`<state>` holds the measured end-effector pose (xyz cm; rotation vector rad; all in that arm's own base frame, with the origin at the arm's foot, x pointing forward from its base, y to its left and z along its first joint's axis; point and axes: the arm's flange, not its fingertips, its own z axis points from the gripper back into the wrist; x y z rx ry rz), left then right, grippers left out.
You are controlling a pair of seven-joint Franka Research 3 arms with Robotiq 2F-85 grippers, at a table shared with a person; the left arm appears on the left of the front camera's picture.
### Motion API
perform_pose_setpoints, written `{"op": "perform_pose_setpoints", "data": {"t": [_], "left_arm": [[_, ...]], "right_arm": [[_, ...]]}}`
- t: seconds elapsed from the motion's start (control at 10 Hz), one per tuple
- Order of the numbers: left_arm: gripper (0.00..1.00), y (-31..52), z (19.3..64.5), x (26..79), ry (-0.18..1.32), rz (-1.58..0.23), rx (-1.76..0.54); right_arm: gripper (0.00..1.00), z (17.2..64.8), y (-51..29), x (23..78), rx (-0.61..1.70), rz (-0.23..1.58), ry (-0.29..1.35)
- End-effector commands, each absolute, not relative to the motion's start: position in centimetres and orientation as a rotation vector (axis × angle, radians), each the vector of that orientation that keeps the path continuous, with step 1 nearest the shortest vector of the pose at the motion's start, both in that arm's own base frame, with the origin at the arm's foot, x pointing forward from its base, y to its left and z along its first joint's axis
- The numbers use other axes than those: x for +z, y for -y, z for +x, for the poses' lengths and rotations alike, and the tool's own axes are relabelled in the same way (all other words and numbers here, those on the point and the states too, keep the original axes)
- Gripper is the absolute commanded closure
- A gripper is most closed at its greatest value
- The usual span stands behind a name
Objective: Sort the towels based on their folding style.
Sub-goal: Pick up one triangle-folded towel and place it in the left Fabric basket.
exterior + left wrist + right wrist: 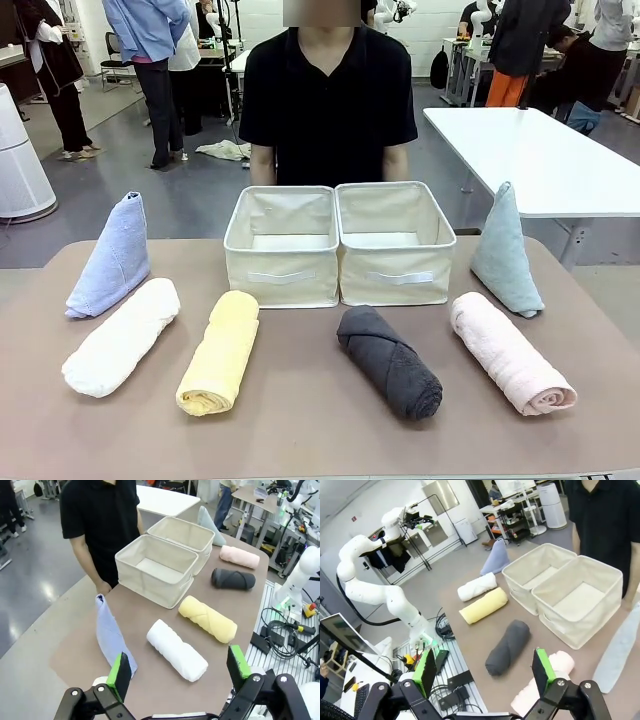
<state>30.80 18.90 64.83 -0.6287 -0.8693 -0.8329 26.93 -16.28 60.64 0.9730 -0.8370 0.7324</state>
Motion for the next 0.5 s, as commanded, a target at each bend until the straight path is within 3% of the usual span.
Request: {"op": "perform_pose_setpoints", "data": {"t": [0.0, 0.3, 0.4], "left_arm": [[0.00, -18.6, 30.2, 64.4, 0.911, -0.597, -0.812], [0.00, -19.5, 30.3, 64.8, 0.880, -0.612, -0.811], [0.00, -19.5, 30.3, 64.8, 0.880, -0.612, -0.811]], "right_arm": [[0.00, 26.6, 15.5, 60.2, 0.683, 0.930, 0.855], [0.00, 26.5, 14.6, 60.5, 0.626, 0.863, 0.870], [0.00, 26.6, 16.3, 60.5, 0.701, 0.927, 0.855]]}}
